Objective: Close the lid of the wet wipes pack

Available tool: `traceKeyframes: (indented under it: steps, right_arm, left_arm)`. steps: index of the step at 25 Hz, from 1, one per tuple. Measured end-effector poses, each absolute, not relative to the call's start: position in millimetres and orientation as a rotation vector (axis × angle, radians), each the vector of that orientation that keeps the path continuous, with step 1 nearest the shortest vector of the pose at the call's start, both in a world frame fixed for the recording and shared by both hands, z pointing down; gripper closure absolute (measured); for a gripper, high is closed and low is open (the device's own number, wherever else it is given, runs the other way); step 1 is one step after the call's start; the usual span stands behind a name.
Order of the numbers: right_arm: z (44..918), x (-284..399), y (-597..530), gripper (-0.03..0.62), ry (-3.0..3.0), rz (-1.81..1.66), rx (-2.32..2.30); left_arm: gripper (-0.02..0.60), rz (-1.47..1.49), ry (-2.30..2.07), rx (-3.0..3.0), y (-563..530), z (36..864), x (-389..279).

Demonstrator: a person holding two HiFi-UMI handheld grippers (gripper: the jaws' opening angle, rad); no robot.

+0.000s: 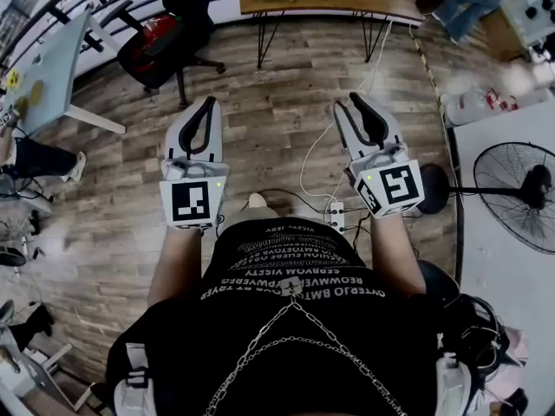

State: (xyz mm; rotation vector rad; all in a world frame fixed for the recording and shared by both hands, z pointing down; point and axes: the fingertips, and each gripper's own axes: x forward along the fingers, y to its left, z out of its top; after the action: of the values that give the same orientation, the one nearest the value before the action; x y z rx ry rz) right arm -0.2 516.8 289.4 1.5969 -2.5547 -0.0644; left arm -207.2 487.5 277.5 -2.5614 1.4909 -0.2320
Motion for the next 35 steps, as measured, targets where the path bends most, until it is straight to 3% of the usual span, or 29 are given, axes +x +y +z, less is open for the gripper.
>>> traceKeyframes:
  steps: [10, 35]
  right_arm:
    - [289, -23, 493, 0.384, -2.497, -0.021, 1.670]
    - [325, 10, 305, 0.370, -2.603, 0.101, 1.513]
  left_arm:
    - [0.551, -0.155, 1.497, -2.579, 449, 282, -255]
    - [0.551, -0.202, 1.549, -2.589, 279, 312, -208]
